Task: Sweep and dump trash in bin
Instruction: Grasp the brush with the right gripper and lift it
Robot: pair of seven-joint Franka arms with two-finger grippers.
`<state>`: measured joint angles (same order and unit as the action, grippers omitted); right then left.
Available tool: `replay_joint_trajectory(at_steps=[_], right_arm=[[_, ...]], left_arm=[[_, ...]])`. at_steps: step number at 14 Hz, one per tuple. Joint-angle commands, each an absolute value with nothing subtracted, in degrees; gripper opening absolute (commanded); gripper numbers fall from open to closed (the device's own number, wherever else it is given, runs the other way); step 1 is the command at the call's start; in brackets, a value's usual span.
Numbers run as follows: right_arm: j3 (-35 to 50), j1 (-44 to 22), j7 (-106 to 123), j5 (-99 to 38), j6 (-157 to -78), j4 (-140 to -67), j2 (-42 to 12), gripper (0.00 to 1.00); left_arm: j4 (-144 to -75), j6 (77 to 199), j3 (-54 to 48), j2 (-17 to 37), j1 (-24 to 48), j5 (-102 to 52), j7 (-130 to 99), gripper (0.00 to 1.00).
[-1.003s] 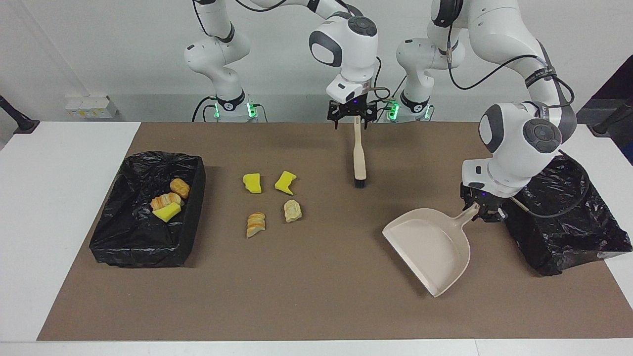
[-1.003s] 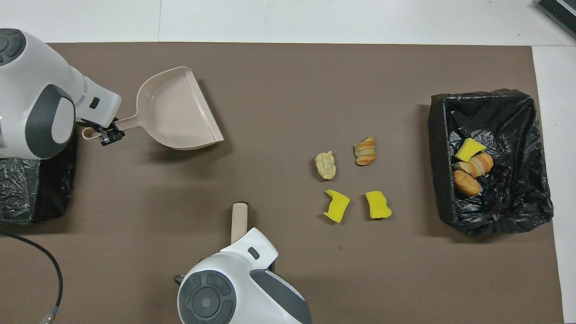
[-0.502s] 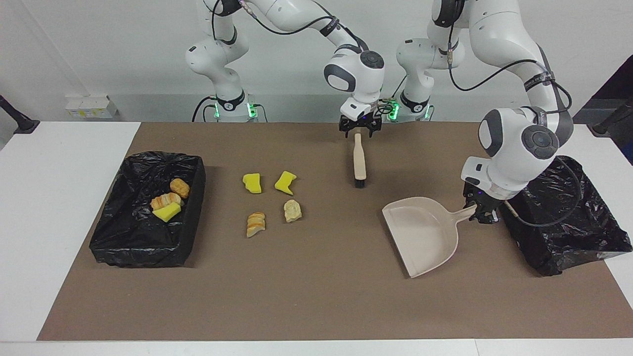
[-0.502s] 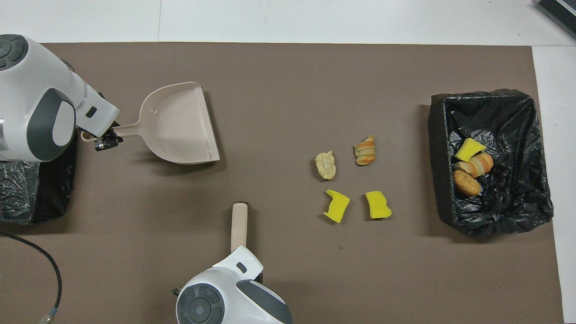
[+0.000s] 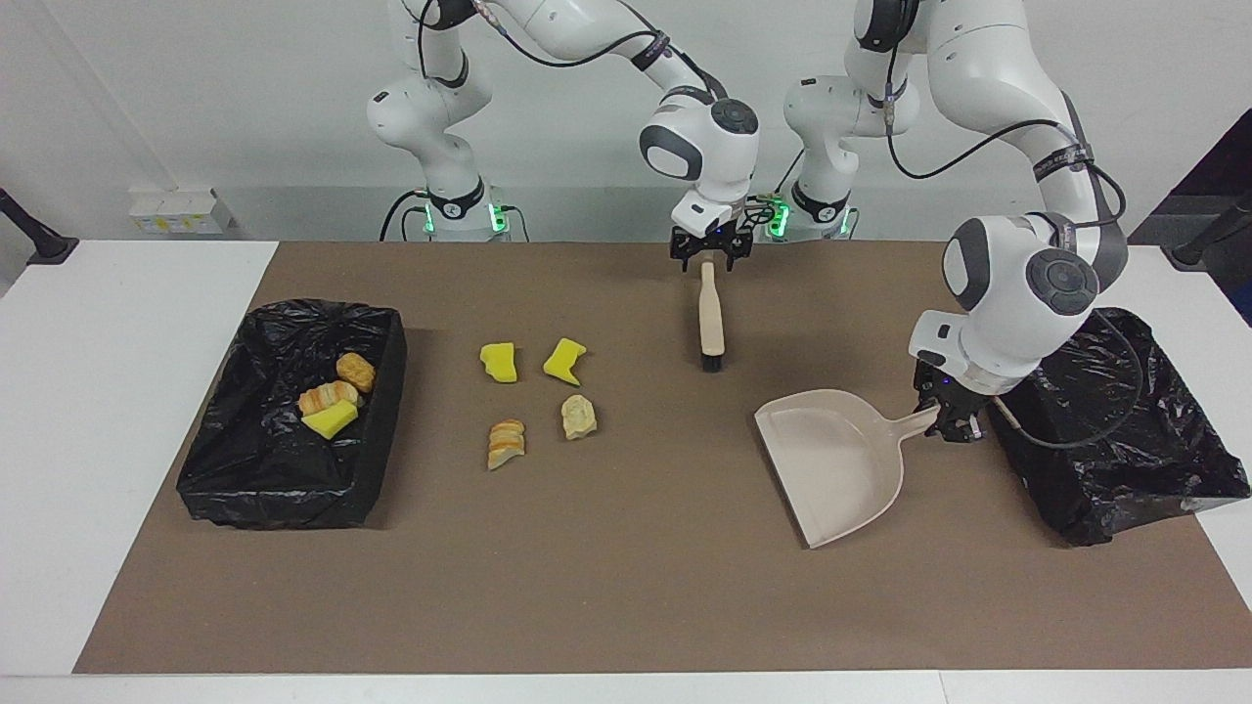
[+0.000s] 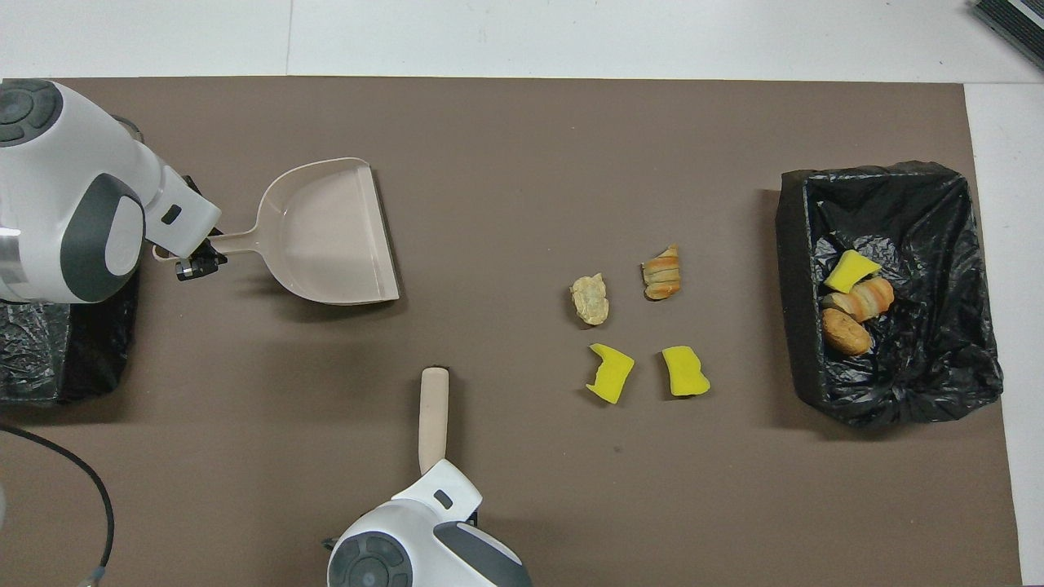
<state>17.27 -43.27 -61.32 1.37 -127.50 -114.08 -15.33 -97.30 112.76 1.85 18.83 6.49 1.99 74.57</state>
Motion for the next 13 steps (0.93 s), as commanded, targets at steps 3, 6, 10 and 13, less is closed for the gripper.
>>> replay_joint_trajectory(at_steps=[3,6,10,13], right_arm=[[16.96,-42.63,-62.66,1.76,-127.88,-115.84,-12.39,0.0],[16.7,-40.27,-62.23,1.76,-125.79,-115.84,-10.03,0.0],[16.96,-32.09,-61.17,1.58,-117.09,-118.9,-1.17,0.0],[16.96,-26.91,-61.26,0.44,-116.63,-127.32,8.49,0.0]], left_arm=[[-99.41,113.64,1.41,16.79,5.89,2.02,75.67,0.0],[-98.97,113.82,1.32,16.96,5.98,1.85,75.59,0.0],[-99.49,113.82,0.79,16.79,7.03,1.76,75.15,0.0],[-101.41,115.04,0.79,15.83,11.42,1.76,74.01,0.0]])
